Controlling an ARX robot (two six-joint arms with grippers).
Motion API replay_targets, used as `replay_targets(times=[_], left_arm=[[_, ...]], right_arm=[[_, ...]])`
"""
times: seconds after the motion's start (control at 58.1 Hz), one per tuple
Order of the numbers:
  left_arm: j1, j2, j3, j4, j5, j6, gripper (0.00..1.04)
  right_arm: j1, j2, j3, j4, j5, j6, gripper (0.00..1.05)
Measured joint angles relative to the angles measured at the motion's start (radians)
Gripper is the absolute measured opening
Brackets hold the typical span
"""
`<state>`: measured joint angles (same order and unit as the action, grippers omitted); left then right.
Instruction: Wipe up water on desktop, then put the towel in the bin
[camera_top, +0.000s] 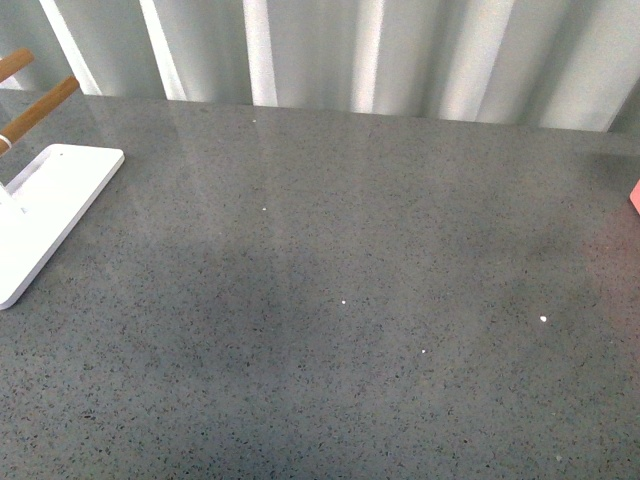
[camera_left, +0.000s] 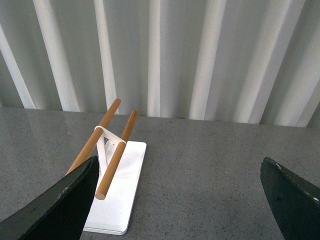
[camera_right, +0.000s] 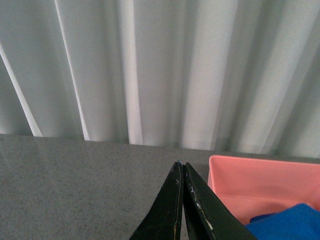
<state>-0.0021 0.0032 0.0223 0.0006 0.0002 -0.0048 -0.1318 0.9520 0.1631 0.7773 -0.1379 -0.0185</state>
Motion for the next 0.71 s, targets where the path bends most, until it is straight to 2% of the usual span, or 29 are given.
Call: replay_targets(times=[0.206,0.258,0.344,0.516,0.705], left_arm=[[0.0,0.0,0.0,0.0,0.0,0.0,0.98],[0.0,0.0,0.0,0.0,0.0,0.0,0.98],[0.0,0.0,0.0,0.0,0.0,0.0,0.98],[0.0,0.0,0.0,0.0,0.0,0.0,0.98],[0.0,0.0,0.0,0.0,0.0,0.0,0.98]], right_arm=[[0.04,-0.127,-0.063,-0.064,0.034,-0.001,0.03],[0.09,-0.178,-0.082,-0.098,0.103,-0.004,0.03],[0.125,-0.234,-0.098,-0.135,0.111,-0.005,0.03],[0.128,-0.29,-0.142,-0.133,0.117,-0.005,0.03],[0.129,-0.419,-0.143,-0.25,0.12,-0.005,0.03]])
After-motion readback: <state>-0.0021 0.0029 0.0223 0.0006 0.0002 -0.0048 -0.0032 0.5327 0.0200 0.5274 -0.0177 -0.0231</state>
